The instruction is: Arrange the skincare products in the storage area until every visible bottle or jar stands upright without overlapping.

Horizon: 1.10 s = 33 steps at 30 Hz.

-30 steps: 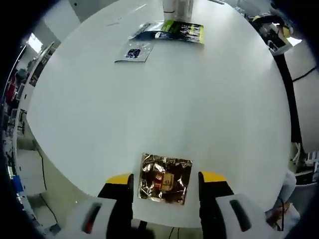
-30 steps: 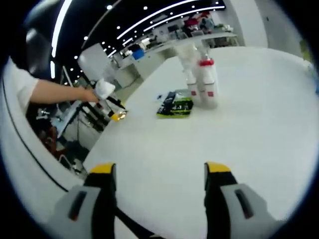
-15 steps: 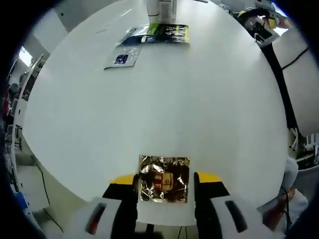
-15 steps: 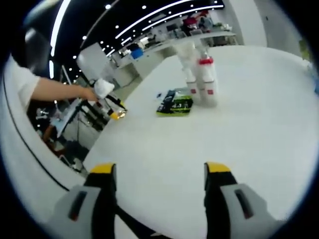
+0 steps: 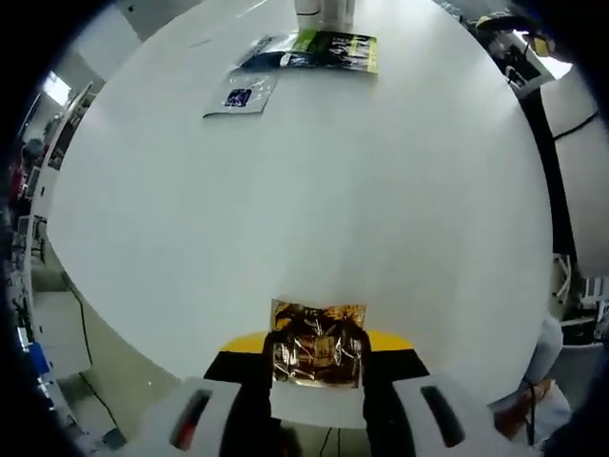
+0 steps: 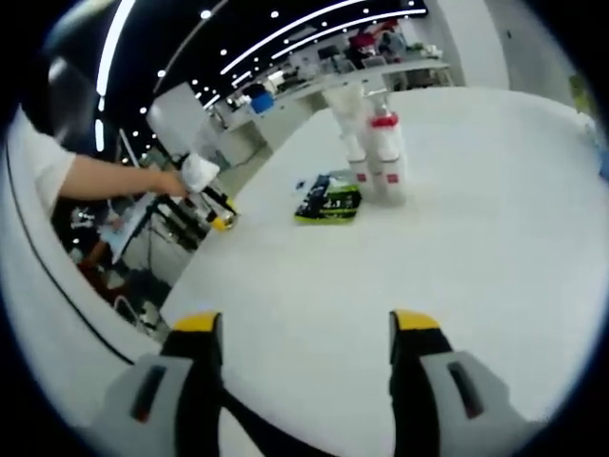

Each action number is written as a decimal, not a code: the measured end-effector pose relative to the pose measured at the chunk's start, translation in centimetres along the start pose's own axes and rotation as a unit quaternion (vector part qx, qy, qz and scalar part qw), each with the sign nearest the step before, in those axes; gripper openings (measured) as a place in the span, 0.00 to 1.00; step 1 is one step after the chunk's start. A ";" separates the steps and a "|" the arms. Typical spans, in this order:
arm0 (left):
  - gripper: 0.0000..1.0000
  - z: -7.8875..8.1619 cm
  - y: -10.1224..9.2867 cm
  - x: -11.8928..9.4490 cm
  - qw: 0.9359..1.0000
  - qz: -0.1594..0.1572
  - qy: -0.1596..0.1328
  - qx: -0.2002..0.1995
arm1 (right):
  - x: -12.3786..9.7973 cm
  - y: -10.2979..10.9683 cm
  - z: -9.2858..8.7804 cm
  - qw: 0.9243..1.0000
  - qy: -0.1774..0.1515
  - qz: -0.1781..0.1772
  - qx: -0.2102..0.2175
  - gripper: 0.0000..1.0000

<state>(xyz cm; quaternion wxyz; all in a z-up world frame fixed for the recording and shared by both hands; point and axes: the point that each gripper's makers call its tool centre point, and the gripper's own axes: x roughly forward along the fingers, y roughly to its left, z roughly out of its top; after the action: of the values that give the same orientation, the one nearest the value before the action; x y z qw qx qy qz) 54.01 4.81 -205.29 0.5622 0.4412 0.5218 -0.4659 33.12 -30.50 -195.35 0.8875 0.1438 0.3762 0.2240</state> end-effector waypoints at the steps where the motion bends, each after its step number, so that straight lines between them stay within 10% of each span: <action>1: 0.37 0.2 -0.1 -0.1 1.000 0.002 0.000 -0.003 | -0.1 -0.2 0.0 1.000 0.001 0.003 -0.002 0.69; 8: 0.38 2.9 -1.9 -1.8 1.000 0.005 -0.015 -0.019 | 0.0 -1.2 0.9 1.000 0.000 0.022 0.003 0.69; 29: 0.38 15.5 -15.6 -6.0 0.993 -0.024 -0.115 -0.010 | 2.6 0.9 1.8 0.989 -0.024 0.137 0.048 0.60; 33: 0.38 20.0 -19.0 -6.4 0.990 -0.028 -0.139 0.000 | 2.6 1.3 1.5 0.984 -0.024 0.161 0.067 0.54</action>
<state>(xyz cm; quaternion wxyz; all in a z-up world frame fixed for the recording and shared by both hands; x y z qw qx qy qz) 38.65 -17.75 -197.77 0.6162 0.3576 0.4511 -0.5376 35.45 -28.23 -195.30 0.8369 0.2667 0.3411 0.3348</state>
